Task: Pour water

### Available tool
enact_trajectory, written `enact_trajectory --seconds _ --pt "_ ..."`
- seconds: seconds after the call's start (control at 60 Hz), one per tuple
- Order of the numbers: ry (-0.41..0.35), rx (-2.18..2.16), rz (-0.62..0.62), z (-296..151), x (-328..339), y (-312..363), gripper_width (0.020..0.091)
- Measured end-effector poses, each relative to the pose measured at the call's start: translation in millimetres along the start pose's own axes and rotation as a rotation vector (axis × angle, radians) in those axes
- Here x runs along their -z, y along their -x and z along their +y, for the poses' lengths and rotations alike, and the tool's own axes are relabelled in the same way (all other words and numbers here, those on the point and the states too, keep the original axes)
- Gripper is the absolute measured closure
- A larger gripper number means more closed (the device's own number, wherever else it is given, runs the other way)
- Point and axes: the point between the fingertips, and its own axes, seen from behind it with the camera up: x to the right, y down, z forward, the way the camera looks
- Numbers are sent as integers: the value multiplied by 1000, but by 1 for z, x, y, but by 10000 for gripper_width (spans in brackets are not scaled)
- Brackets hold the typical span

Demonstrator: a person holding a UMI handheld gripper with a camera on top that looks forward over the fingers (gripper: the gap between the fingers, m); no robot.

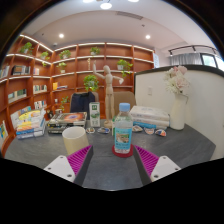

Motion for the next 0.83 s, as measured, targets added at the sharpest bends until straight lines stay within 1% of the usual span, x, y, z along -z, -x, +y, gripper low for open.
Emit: enact_trajectory --seconds 0.167,0.217,0.367,0.433,0.5,0.583,0.717,0.833 --pt "-36 3 -46 -13 47 9 289" --pt "-46 6 -38 -17 59 11 287" --pt "-55 26 -47 -23 82 13 291" --pt "-49 31 -80 -26 92 20 292" --pt "-97 38 -134 -39 101 32 288" --pt "-120 26 -149 -47 108 37 285" --pt "-104 38 -109 -43 111 25 293" --pt "-98 35 -114 -41 109 26 294"
